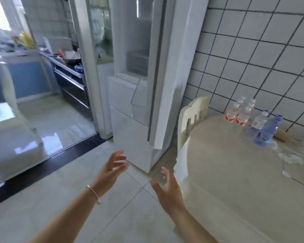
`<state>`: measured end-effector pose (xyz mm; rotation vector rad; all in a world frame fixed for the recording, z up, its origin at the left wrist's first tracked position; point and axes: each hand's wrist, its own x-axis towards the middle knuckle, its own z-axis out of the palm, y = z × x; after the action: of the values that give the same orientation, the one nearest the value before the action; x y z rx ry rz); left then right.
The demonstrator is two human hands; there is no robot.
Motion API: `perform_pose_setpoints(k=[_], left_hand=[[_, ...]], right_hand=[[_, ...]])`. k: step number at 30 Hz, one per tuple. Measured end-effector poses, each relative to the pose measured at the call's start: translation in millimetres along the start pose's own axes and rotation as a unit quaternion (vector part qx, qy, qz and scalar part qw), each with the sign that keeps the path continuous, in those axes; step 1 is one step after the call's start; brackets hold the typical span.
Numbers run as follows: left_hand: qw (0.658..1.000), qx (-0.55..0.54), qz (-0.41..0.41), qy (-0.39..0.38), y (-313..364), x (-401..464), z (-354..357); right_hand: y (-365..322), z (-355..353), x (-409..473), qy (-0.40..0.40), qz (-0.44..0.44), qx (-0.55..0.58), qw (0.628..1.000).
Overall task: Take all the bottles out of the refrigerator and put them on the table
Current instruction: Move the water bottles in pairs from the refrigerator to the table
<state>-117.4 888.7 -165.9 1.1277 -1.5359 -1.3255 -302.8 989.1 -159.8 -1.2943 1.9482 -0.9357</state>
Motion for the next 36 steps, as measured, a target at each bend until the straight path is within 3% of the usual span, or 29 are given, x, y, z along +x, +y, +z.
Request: perform_pose_setpoints(k=[7, 14, 23, 36], left_hand=[[0.998, 0.040, 0.026, 0.035, 16, 34, -161], [0.995, 0.064, 0.056, 0.053, 31, 117, -251], [0.997, 0.035, 0.059, 0.024, 41, 303, -290], [0.993, 0.014, 0.097, -0.067, 88, 587, -273]], right_hand=[[-126, 130, 42, -0.033, -0.056, 0.007, 0.998], [-212, 175, 132, 0.021, -0.103, 0.005, 0.994], [-281, 214, 317, 0.071, -0.090, 0.068, 0.991], [-342, 175, 582, 0.174, -0.066, 0.076, 0.980]])
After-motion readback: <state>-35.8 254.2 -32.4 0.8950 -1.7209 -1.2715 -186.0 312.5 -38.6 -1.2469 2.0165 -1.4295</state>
